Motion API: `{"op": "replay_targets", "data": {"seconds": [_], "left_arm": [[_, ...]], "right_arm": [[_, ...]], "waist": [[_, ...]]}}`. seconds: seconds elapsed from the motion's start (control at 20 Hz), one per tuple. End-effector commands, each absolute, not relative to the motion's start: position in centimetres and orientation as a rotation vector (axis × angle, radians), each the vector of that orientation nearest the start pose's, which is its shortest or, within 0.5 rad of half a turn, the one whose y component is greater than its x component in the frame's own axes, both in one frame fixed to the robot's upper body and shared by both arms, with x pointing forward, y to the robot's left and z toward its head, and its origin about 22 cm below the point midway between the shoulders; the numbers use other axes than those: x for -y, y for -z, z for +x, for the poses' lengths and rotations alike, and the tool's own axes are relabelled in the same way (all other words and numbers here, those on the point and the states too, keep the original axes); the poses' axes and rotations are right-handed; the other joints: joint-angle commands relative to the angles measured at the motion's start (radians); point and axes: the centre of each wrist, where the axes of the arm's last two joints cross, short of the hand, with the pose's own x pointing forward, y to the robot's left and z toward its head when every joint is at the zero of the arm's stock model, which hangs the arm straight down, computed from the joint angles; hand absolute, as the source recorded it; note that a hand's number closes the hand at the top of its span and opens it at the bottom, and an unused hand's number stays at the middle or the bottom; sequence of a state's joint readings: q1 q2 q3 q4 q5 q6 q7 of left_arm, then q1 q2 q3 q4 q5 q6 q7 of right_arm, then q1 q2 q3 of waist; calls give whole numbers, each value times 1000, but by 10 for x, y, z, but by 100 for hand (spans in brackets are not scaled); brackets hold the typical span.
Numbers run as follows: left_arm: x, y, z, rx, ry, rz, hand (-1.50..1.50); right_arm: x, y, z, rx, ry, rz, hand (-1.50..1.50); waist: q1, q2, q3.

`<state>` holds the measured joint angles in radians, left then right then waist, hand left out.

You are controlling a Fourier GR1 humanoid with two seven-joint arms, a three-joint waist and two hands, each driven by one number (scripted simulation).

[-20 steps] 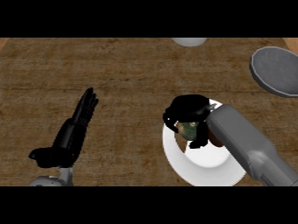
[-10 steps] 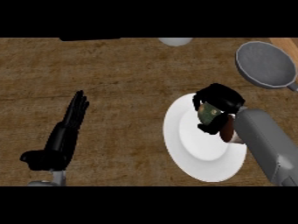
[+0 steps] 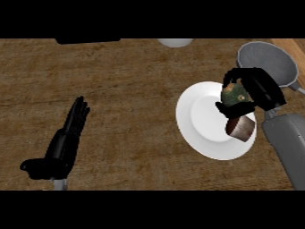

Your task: Pick the squash from the plate and place it in the pan

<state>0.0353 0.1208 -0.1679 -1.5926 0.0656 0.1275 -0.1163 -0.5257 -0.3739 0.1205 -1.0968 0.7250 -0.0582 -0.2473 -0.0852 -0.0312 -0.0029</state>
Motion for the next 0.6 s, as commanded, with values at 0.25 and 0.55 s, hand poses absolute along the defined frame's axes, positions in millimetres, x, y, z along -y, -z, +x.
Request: {"op": "replay_targets", "data": {"seconds": [0.25, 0.55], "left_arm": [[-204, 1, 230, 1689, 101, -41, 0], [-207, -1, 245, 1701, 137, -74, 0]], "right_arm": [[308, -119, 313, 1677, -685, -807, 150], [333, -114, 340, 1638, -496, -836, 150]], "waist": [[57, 24, 2], [90, 33, 3]]}}
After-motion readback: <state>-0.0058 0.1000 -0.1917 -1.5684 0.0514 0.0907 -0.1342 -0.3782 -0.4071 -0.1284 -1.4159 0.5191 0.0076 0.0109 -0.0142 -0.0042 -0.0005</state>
